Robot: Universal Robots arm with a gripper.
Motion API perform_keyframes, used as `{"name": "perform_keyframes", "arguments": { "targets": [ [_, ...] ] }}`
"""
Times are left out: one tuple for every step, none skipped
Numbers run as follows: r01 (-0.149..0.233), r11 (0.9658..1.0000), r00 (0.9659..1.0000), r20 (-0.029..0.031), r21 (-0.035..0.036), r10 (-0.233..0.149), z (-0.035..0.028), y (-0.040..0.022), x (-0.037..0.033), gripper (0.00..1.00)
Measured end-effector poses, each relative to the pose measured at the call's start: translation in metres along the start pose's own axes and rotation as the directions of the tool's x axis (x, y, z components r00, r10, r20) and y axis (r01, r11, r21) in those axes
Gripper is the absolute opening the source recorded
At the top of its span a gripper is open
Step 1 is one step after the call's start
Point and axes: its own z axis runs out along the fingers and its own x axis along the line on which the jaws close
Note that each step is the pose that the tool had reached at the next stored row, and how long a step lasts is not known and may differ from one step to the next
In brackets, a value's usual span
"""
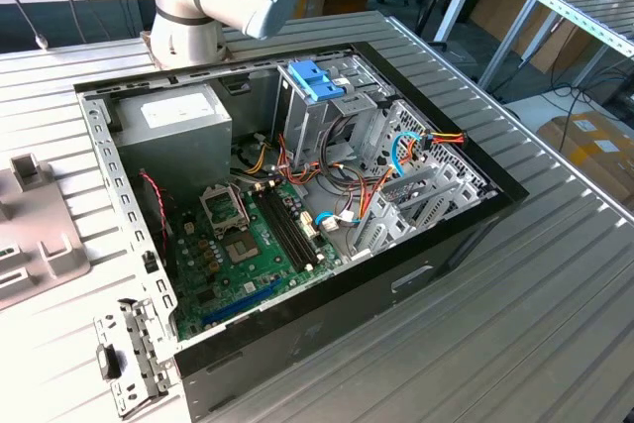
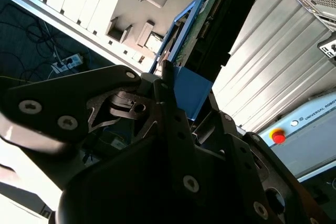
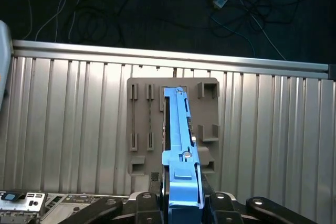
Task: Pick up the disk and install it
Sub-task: 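Pick up the disk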
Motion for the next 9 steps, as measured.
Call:
{"name": "perform_keyframes", "arguments": {
  "targets": [
    [0.0, 1.0, 1.0, 0.0001, 0.0001, 0.0, -0.0015, -0.0004, 0.0, 0.37],
    [0.0, 1.0, 1.0, 0.0002, 0.0001, 0.0, -0.0032, -0.0007, 0.0, 0.37],
    [0.0, 1.0, 1.0, 0.0002, 0.0001, 0.0, -0.005, -0.0012, 0.0, 0.37],
    [0.0, 1.0, 1.0, 0.0004, 0.0002, 0.0, -0.0073, -0.0016, 0.0, 0.37],
    [0.0, 1.0, 1.0, 0.0004, 0.0001, 0.0, -0.0096, -0.002, -0.0001, 0.37],
    [-0.001, 1.0, 1.0, 0.0005, 0.0001, 0.001, -0.0114, -0.0024, -0.0001, 0.37],
    [-0.001, 1.0, 1.0, 0.0007, 0.0002, 0.001, -0.0142, -0.0029, -0.0001, 0.37],
    [-0.001, 1.0, 1.0, 0.0007, 0.0001, 0.001, -0.0178, -0.0037, -0.0002, 0.37],
    [-0.001, 1.0, 1.0, 0.0009, 0.0001, 0.001, -0.0198, -0.0042, -0.0002, 0.37]
  ]
}}
